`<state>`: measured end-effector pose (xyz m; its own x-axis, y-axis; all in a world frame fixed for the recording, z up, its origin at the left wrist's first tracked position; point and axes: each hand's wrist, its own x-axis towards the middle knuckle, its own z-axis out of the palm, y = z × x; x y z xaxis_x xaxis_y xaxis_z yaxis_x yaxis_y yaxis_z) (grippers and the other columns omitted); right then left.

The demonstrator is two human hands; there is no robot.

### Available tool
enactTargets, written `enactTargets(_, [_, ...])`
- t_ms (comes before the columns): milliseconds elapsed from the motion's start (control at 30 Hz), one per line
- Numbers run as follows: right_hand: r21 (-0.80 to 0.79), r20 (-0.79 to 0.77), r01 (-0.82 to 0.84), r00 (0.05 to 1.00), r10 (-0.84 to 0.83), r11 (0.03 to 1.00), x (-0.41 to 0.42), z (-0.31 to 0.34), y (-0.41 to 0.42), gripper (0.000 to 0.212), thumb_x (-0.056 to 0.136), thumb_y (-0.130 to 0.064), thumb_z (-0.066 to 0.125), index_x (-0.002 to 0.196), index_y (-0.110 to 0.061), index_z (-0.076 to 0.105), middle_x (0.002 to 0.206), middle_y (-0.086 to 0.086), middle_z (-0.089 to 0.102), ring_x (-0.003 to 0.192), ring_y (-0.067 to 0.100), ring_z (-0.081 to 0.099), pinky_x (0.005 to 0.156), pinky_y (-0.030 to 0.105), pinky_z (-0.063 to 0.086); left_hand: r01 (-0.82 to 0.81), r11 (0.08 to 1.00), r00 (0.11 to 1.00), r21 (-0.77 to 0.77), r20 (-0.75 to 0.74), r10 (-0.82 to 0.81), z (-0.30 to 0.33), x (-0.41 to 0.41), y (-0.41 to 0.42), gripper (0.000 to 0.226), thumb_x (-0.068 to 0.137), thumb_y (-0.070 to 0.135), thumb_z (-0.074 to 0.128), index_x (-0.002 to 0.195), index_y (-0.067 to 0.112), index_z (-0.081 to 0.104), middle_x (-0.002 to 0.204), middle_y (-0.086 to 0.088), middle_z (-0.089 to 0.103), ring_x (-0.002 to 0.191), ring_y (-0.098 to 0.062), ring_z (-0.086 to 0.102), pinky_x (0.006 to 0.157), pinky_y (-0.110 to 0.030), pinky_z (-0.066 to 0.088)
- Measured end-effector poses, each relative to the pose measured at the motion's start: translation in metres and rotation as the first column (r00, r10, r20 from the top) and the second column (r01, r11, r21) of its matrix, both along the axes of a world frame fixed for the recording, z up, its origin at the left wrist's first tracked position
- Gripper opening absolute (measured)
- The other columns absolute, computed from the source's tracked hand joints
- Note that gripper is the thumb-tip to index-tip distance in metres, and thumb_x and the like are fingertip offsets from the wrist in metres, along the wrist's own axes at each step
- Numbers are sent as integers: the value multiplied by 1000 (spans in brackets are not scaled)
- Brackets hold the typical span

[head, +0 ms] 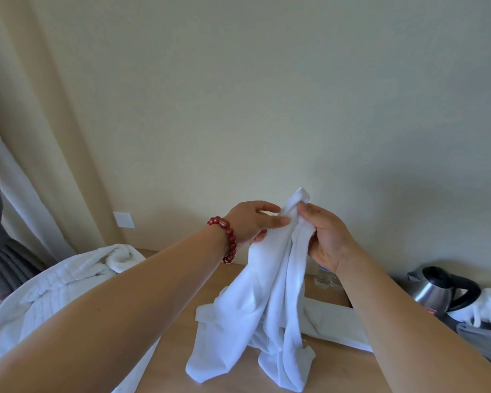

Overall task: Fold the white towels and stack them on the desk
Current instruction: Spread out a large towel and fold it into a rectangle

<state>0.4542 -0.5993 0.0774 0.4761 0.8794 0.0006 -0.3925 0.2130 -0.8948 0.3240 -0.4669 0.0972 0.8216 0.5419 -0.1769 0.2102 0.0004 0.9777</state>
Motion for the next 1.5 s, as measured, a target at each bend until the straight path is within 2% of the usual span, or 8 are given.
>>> enactTargets(167, [21,-12,-8,1000,9,1000,-1,1,-5,38,93,-29,58,113,2,66,112,24,70,107,33,69,87,39,58,-34,981,998,-193,45,44,-7,5,-12,25,94,30,68,107,10,75,98,-1,70,75,-13,58,73,-21,54])
enactTargets(367, [11,-46,26,999,-25,1000,2,-3,-8,38,93,-32,59,114,-1,64,108,23,69,106,35,69,86,43,58,79,994,997,-73,-15,-80,-15,-2,-9,36,81,7,80,115,12,72,119,-8,71,109,-20,68,88,-27,58])
enactTargets(667, [-2,-42,169,985,-169,986,1,-7,-4,24,99,-25,59,101,-2,66,90,17,69,87,28,70,78,40,60,-131,852,978,508,-77,196,-22,8,-36,19,84,44,76,89,26,69,80,6,68,71,-15,63,66,-30,55])
enactTargets(933, [3,135,393,911,-389,920,5,-11,4,16,92,-20,71,93,-4,70,88,16,72,79,28,70,70,37,56,-414,170,905,894,385,180,-18,4,-46,16,85,13,72,75,9,60,57,1,52,52,-20,45,48,-27,37])
enactTargets(1067, [-12,51,381,924,-380,924,1,-14,8,21,98,-25,64,85,-8,66,74,7,65,70,19,62,64,31,52,-163,530,986,833,115,123,-17,3,-67,26,95,42,61,85,18,64,63,6,59,63,-15,58,61,-27,45])
enactTargets(1233, [-40,-93,212,972,-214,977,-5,-13,4,51,89,-55,64,82,-5,57,76,5,52,76,13,54,71,25,43,-56,647,993,761,112,-46,-24,4,-109,24,98,43,57,82,26,57,58,15,50,57,-1,49,59,-12,36])
enactTargets(1400, [133,-344,39,939,10,990,-10,-13,3,50,101,-47,44,76,-13,71,74,5,66,69,20,69,63,27,57,-549,536,832,642,482,274,-20,7,-93,33,90,47,57,107,20,55,105,10,52,94,-5,52,80,-13,40])
enactTargets(1500, [148,-407,42,913,22,988,-10,-14,3,40,99,-45,48,85,-14,70,83,5,68,80,22,70,72,32,59,-546,607,837,578,337,432,-18,7,-76,50,89,59,54,123,22,55,127,6,46,120,-14,44,101,-31,43])
